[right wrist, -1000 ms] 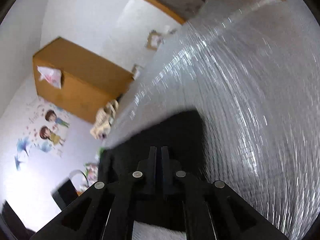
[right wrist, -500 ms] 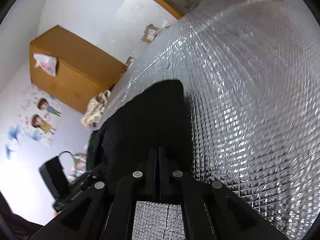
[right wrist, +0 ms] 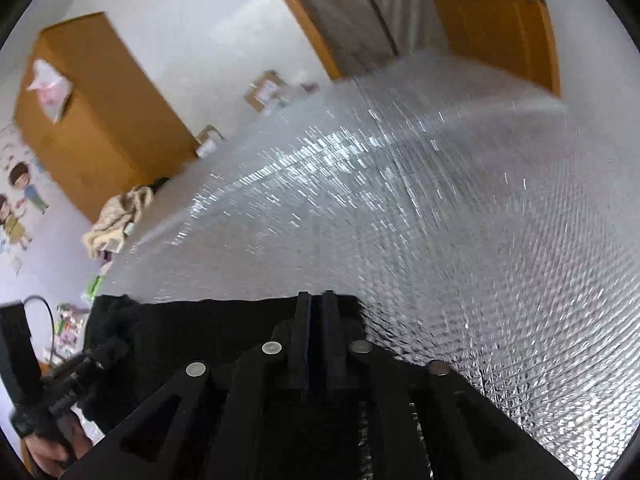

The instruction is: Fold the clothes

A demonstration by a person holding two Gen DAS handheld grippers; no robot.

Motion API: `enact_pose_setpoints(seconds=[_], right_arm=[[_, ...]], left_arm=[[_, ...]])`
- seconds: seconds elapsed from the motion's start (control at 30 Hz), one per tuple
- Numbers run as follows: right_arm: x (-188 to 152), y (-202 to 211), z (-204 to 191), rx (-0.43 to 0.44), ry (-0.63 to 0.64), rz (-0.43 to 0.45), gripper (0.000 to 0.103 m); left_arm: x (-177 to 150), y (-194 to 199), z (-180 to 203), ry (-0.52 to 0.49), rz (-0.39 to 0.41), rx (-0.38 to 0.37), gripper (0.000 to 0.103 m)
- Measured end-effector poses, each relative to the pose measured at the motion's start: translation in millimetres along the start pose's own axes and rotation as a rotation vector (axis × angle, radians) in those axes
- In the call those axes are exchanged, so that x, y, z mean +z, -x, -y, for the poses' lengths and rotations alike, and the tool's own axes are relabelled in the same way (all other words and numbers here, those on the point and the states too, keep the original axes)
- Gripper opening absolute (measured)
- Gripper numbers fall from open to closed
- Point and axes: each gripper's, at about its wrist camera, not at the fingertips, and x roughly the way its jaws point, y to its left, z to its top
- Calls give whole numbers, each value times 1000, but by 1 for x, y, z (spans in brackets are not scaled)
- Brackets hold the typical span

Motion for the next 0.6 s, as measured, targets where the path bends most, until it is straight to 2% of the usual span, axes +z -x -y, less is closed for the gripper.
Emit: enact_pose_setpoints(seconds=[0.07, 0.27, 0.4, 0.5, 0.6], right_arm=[[1, -1, 6, 9, -27, 0, 0], [1, -2, -5, -64, 39, 1, 0], [-2, 3, -6, -71, 49, 3, 1], [-4, 14, -20, -110, 118, 31, 8], [-17, 33, -36, -128, 224, 60, 22]], left_arm=[[-2, 1, 0, -8, 23, 2, 5], [-3, 0, 5, -32, 27, 32, 5], [-2, -2, 5, -32, 27, 31, 5], [-2, -3, 2, -24, 28, 20, 5], [-2, -3, 0, -19, 29, 14, 5]])
